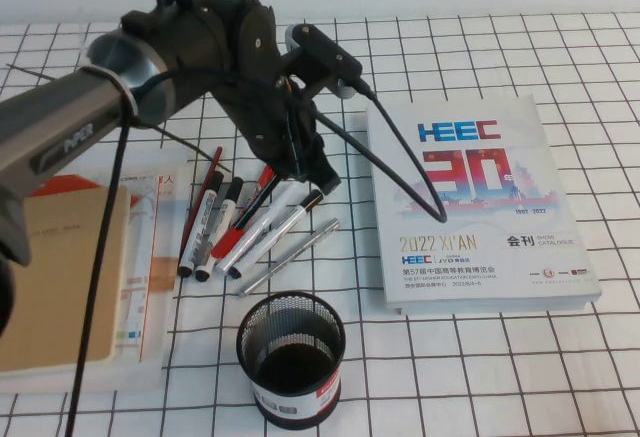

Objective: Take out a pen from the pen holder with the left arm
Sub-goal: 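Take a marker out of the pen holder and lay it on the table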

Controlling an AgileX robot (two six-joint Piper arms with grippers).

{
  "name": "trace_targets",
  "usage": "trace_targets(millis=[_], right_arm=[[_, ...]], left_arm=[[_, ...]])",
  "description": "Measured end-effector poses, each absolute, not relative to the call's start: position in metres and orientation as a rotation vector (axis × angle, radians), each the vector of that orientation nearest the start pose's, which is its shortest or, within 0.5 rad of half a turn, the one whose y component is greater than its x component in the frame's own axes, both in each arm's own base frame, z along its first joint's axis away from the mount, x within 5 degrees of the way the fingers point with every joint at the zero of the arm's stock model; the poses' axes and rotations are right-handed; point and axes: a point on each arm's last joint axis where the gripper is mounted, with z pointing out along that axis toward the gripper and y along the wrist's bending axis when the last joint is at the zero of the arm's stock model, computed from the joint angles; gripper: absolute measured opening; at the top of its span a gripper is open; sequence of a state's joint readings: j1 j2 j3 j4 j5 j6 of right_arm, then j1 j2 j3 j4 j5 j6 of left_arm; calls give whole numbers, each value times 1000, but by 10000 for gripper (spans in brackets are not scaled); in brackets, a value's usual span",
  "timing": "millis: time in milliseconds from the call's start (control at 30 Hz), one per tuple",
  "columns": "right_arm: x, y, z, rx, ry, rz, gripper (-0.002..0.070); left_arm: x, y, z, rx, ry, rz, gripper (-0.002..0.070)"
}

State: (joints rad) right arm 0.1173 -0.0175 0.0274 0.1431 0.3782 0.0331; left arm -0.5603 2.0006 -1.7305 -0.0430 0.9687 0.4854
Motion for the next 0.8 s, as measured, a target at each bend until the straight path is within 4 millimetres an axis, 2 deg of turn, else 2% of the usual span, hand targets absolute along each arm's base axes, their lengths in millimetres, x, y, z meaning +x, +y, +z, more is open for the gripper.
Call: trace_targets(millis=[167, 467, 800], right_arm=[[51, 11, 171, 9, 1875, 245, -15], [51, 11, 171, 9, 1875, 245, -15], [51, 11, 171, 9, 1875, 245, -15]], left_arm=[[381, -250, 239, 1357, 2387, -162, 17], [391, -259, 209, 1374, 2441, -208, 17], [393, -260, 201, 1382, 2458, -208, 17]])
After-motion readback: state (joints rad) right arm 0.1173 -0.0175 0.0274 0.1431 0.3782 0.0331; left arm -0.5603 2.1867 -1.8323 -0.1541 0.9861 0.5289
